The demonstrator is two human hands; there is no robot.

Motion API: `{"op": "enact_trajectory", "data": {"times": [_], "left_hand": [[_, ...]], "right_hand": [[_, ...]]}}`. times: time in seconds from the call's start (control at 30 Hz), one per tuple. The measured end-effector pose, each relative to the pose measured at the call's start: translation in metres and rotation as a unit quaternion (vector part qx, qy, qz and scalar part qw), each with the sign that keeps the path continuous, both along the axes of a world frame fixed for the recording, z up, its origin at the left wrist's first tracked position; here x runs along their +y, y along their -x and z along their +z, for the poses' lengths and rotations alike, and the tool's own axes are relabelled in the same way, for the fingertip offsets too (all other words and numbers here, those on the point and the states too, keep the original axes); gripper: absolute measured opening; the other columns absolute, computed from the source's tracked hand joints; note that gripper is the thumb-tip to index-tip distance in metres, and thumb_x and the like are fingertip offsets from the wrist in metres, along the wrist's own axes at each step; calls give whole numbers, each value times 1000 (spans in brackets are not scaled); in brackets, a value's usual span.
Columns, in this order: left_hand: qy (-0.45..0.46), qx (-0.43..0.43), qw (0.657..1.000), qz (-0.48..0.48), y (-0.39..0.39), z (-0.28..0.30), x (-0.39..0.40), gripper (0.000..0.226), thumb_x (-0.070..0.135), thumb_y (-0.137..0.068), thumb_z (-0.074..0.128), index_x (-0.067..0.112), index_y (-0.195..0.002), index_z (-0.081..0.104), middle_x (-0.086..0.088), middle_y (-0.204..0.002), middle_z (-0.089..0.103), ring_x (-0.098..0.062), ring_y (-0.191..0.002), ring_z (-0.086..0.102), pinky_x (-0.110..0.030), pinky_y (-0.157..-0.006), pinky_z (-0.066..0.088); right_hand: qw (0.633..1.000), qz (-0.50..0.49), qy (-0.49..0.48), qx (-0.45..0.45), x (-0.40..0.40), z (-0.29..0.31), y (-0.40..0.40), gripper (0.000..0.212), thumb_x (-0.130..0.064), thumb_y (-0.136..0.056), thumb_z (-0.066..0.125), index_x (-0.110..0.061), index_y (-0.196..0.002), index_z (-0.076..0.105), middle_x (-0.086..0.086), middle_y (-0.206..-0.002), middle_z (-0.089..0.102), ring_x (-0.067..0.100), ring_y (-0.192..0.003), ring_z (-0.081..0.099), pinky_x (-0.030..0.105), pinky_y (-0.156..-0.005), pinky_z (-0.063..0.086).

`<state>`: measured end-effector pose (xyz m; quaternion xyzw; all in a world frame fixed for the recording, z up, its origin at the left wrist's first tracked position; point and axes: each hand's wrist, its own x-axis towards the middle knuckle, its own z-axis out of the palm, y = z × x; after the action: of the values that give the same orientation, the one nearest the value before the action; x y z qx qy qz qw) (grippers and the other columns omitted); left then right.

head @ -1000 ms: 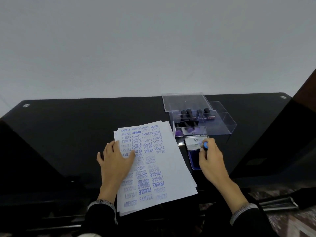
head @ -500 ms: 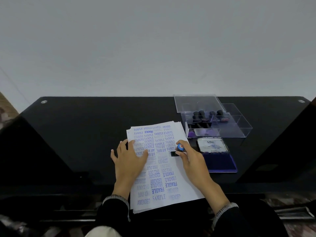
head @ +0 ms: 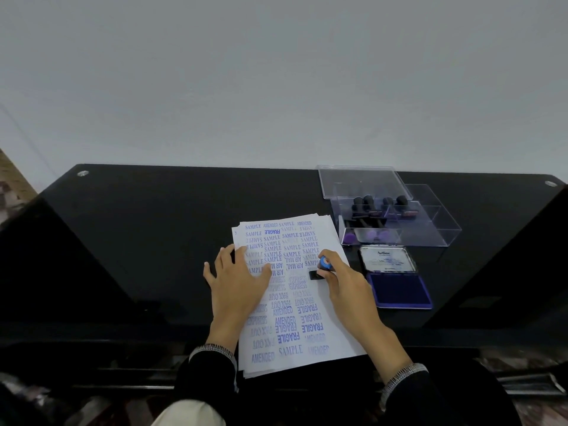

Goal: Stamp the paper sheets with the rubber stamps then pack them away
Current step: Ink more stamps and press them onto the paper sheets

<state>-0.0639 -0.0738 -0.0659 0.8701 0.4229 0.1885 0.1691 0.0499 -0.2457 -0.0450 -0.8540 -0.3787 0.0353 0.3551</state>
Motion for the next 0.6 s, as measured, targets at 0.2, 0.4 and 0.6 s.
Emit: {"op": "enact_trajectory", "data": {"times": [0.2,0.4,0.6], "left_hand": [[0,5,1000,-1,0,0,0,66,60,-89,46,21,-141,37,0,-153,28,-19,-145,16,-51,-118,3],[1,5,1000,-1,1,0,0,65,59,-89,47,22,-141,38,-1,-153,28,-20,-145,17,-51,-118,3],[-1,8,1000,1,0,-1,1,65,61,-89,46,23,-141,38,0,-153,28,-20,-145,17,-51,-118,4]], "right_hand": [[1000,-4,17,6,1,3,2,38,-10,-98,46,-24,-134,44,-1,-118,64,13,-105,60,26,-70,44],[1000,-9,24,-14,3,0,2,39,-12,-98,47,-24,-135,43,1,-116,64,21,-103,61,36,-75,50],[998,-2,40,-41,4,-6,0,41,-9,-97,47,-23,-135,42,5,-112,63,24,-98,60,38,-73,50]]}}
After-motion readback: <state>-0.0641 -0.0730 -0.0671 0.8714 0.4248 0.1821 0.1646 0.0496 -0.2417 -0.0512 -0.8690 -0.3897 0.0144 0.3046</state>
